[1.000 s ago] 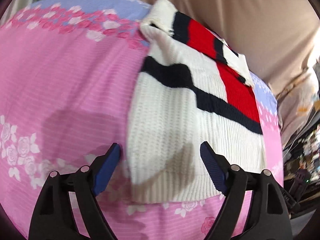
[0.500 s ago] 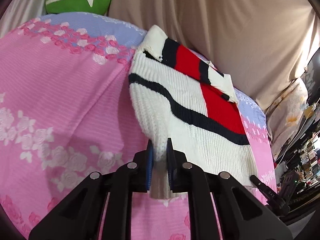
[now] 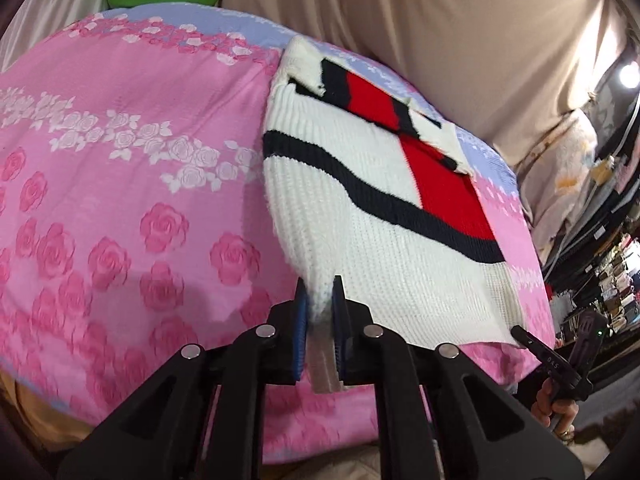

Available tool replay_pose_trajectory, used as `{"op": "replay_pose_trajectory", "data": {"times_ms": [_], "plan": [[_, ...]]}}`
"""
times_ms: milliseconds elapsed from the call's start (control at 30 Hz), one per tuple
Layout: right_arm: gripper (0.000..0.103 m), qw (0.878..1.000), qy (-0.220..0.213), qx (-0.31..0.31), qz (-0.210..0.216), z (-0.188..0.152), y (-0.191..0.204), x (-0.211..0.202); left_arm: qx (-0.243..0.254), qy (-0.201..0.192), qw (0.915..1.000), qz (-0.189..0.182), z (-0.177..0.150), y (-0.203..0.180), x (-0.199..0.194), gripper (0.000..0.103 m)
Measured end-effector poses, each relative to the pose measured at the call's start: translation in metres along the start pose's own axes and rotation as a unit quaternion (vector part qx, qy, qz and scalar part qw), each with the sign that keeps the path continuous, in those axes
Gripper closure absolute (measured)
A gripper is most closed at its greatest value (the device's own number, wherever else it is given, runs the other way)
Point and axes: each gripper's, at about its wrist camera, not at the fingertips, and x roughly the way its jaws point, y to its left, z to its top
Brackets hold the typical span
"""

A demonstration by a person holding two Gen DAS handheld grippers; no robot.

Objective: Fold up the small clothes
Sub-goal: 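Grasp the hem with both tools and lift it toward the collar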

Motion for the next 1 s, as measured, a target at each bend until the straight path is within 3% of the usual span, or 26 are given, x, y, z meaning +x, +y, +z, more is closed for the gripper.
{"op": "replay_pose_trajectory", "data": {"times_ms": [100,167,300,433,533,733,1000], "plan": [[0.097,0.998,0.026,-0.050,-0.016,-0.014,0.009,-0.012,0.025,-0.012,0.9996,-0.005,-0.011,-0.014,-0.021,0.093],[0.097,0.999,0.010,-0.043,-0.004,-0.009,0.009,-0.029,0.034,-0.022,0.9991,-0.012,-0.009,-0.021,-0.032,0.093],[0.097,0.993,-0.104,-0.030,0.039,0.038,0.005,-0.077,0.061,-0.074,0.9953,-0.011,0.023,-0.037,-0.050,0.093],[0.097,0.978,-0.191,-0.046,0.065,0.099,0.010,-0.088,0.093,-0.132,0.9869,-0.010,0.078,-0.053,-0.046,0.092],[0.097,0.973,-0.218,-0.057,0.048,0.147,0.018,-0.067,0.099,-0.148,0.9840,0.000,0.128,-0.060,-0.021,0.092],[0.097,0.979,-0.202,-0.019,0.034,0.233,0.017,0.009,0.097,-0.130,0.9854,0.052,0.208,-0.063,0.056,0.092],[0.098,0.987,-0.151,0.043,0.022,0.303,-0.017,0.108,0.079,-0.090,0.9870,0.108,0.267,-0.053,0.154,0.092]]}}
